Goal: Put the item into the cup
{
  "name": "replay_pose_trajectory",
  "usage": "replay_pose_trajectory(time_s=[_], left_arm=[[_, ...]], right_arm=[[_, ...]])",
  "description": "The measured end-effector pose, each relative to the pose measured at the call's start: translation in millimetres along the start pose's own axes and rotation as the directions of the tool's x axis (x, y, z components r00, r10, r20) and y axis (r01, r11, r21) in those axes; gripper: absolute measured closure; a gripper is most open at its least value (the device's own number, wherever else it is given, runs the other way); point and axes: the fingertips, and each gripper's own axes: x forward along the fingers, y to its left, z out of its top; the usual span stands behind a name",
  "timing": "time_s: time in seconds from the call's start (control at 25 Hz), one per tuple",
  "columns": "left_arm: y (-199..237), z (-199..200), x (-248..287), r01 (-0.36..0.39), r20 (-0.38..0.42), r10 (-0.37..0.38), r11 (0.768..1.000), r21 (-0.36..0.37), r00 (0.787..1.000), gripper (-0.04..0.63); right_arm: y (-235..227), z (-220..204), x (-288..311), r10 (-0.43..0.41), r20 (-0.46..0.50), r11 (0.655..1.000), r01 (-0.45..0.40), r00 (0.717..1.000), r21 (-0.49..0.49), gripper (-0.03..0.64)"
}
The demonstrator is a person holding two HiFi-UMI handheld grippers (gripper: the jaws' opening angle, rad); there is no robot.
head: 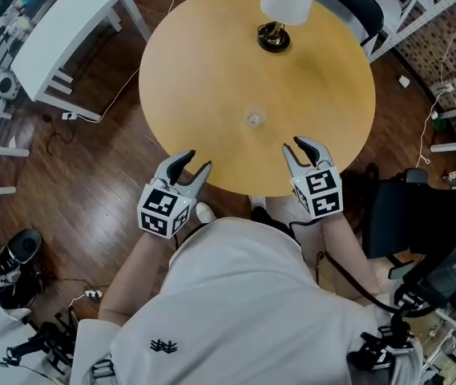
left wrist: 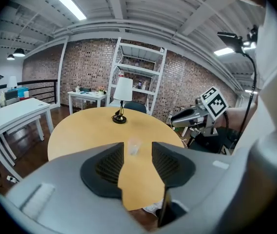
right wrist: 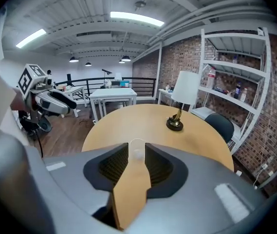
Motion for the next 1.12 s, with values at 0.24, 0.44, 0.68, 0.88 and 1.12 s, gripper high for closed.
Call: replay_pose_trajectory(time_s=[0.24, 0.44, 0.68, 0.88, 1.12], left_arm=[[-27, 8, 5, 0.057, 0.006, -0.057, 0.997, 0.043, 0.998, 0.434], [-39, 5, 7, 0.083, -0.003, -0.083, 0.995, 0.059, 0.997, 0.433], [-48, -2, 5, 0.088, -0.004, -0.088, 0.994, 0.058, 0.996, 0.433], [-56, -5, 6, 0.105, -0.012, -0.105, 0.992, 0.069, 0.994, 0.434], [-65, -3, 9, 0.123, -0.018, -0.122, 0.989, 0.085, 0.992, 0.433]], right_arm=[[-3, -12, -62, -0.086, 0.050, 0.994, 0.083, 0.995, 0.067, 0.505], [-3, -22, -79, -0.105, 0.084, 0.989, 0.096, 0.991, 0.112, 0.495], [5, -32, -89, -0.121, 0.089, 0.986, 0.109, 0.989, 0.124, 0.494], [12, -34, -93, -0.125, 0.096, 0.985, 0.113, 0.987, 0.129, 0.494], [19, -40, -97, -0.129, 0.091, 0.984, 0.116, 0.987, 0.136, 0.495]])
